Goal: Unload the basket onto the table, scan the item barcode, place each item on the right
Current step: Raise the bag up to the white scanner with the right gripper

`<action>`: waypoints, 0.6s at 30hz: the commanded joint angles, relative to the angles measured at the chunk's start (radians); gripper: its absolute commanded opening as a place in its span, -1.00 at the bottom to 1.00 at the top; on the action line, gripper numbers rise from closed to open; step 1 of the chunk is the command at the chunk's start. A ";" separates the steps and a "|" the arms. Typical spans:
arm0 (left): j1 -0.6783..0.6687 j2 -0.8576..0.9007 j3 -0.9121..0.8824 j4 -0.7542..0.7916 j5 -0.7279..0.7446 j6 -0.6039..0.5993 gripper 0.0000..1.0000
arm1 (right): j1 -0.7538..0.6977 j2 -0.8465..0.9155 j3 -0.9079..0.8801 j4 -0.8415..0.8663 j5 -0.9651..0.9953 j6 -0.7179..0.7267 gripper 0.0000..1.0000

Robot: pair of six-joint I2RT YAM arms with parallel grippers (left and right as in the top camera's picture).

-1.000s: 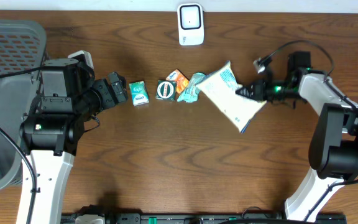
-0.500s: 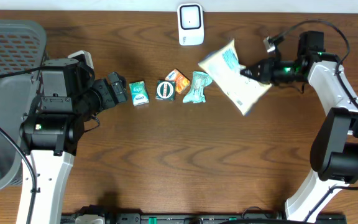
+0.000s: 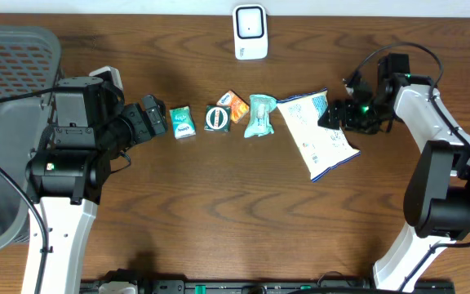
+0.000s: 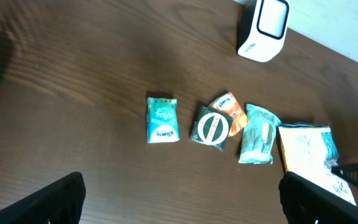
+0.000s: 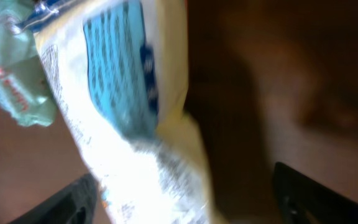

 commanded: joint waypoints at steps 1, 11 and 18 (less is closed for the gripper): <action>0.003 -0.001 0.015 0.000 -0.006 0.017 0.95 | 0.002 -0.021 0.008 0.050 0.034 -0.063 0.82; 0.003 -0.001 0.015 0.000 -0.006 0.017 0.96 | 0.042 0.043 -0.022 0.100 -0.055 -0.068 0.81; 0.003 -0.001 0.015 0.000 -0.006 0.017 0.96 | 0.106 0.142 -0.025 0.095 -0.088 -0.092 -0.17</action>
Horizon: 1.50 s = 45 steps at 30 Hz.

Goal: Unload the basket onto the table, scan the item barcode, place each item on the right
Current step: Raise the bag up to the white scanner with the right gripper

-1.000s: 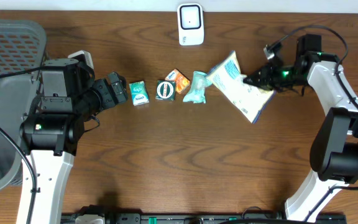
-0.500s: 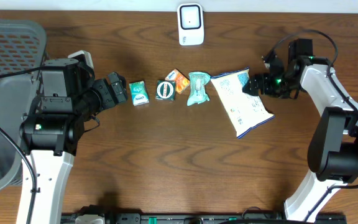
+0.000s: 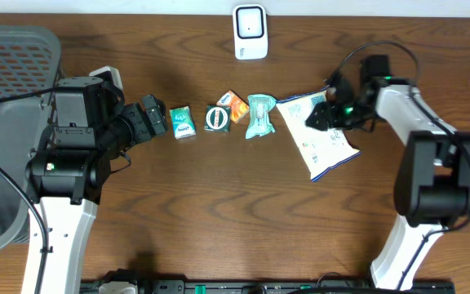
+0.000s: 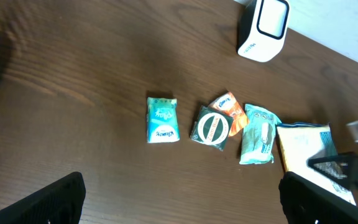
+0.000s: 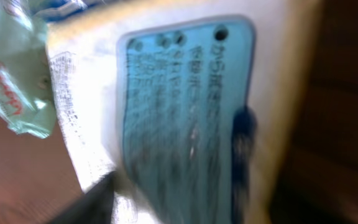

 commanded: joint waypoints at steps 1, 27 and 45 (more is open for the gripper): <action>0.003 -0.001 0.015 0.000 -0.006 0.017 0.96 | 0.029 0.047 -0.014 -0.006 -0.032 -0.013 -0.38; 0.003 -0.001 0.015 0.000 -0.006 0.017 0.96 | -0.035 -0.267 0.026 0.442 -0.582 0.593 -0.98; 0.003 -0.001 0.015 0.000 -0.006 0.017 0.96 | 0.093 -0.267 0.025 0.784 -0.581 1.015 -0.98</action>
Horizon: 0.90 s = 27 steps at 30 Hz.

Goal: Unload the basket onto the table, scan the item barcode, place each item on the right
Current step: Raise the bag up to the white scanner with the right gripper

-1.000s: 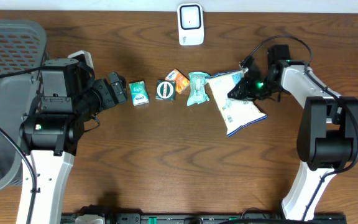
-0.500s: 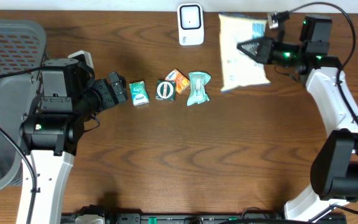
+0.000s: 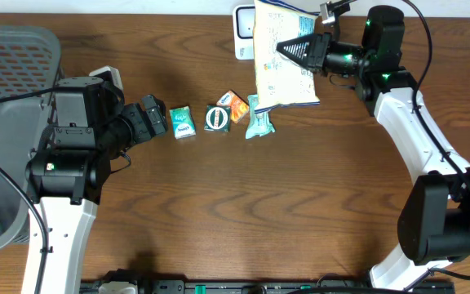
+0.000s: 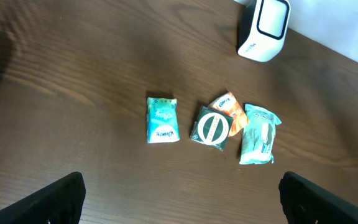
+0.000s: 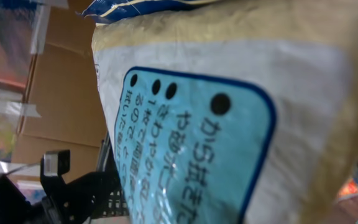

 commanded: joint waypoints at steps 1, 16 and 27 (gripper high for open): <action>0.003 -0.001 0.015 0.000 -0.006 0.017 0.95 | -0.002 -0.009 0.014 0.008 -0.024 0.041 -0.98; 0.003 -0.001 0.015 0.000 -0.006 0.017 0.96 | -0.002 -0.009 0.014 0.008 -0.033 0.007 -0.98; 0.003 -0.001 0.015 0.000 -0.006 0.017 0.95 | 0.019 -0.009 0.014 0.085 -0.080 -0.221 -0.98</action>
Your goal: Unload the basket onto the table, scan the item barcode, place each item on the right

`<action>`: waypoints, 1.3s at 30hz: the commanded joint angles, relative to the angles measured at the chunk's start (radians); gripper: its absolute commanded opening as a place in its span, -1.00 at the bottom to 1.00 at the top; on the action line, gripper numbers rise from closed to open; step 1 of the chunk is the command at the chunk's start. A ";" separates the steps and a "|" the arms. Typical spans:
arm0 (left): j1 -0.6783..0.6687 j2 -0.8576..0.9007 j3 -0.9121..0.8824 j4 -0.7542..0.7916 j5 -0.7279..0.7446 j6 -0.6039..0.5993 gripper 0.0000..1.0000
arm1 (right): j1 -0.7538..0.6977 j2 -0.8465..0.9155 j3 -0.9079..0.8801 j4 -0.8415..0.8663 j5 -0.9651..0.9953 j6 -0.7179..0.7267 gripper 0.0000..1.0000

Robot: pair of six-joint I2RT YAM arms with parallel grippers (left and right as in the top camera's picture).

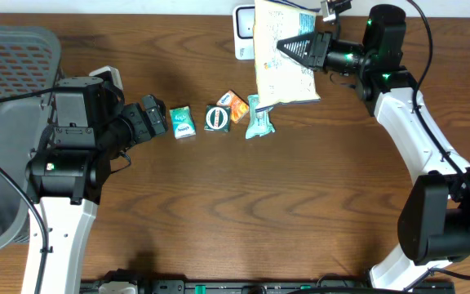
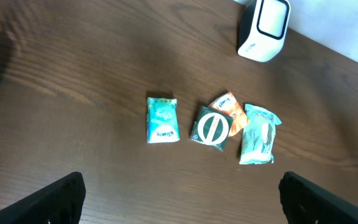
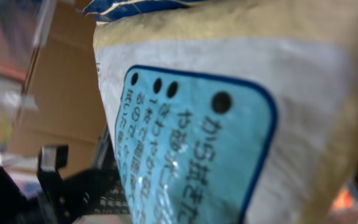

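Note:
A large white snack bag (image 1: 280,57) with blue print hangs in the air at the back of the table, right beside the white barcode scanner (image 1: 245,28). My right gripper (image 1: 294,46) is shut on the bag. The bag (image 3: 229,124) fills the right wrist view and hides the fingers. The scanner (image 2: 264,30) stands upright at the table's far edge. My left gripper (image 2: 180,199) is open and empty, low over the table to the left of the small packets.
A row of small packets lies mid-table: a teal one (image 1: 182,122), a dark green one (image 1: 217,118), an orange one (image 1: 236,106) and a pale green one (image 1: 259,116). A grey mesh basket (image 1: 11,122) stands at the left edge.
The bag is still held up beside the scanner, its position almost the same; the background behind it in the right wrist view has shifted slightly. The left arm has not moved.
The white bag lay flat on the table right of the packets with my right gripper at its edge. Then the gripper was over the bag. Later the bag was lifted off the table and held at the back beside the scanner, where it stays.

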 commanded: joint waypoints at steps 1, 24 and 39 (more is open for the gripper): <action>0.003 -0.001 0.015 0.000 -0.006 0.017 0.95 | 0.020 -0.010 0.014 0.054 -0.083 -0.172 -0.98; 0.003 -0.001 0.015 0.000 -0.006 0.017 0.96 | 0.047 -0.013 0.014 -0.171 0.249 -0.286 -0.97; 0.003 -0.001 0.015 0.000 -0.006 0.017 0.96 | 0.145 -0.129 0.124 -0.649 1.366 -0.792 -0.98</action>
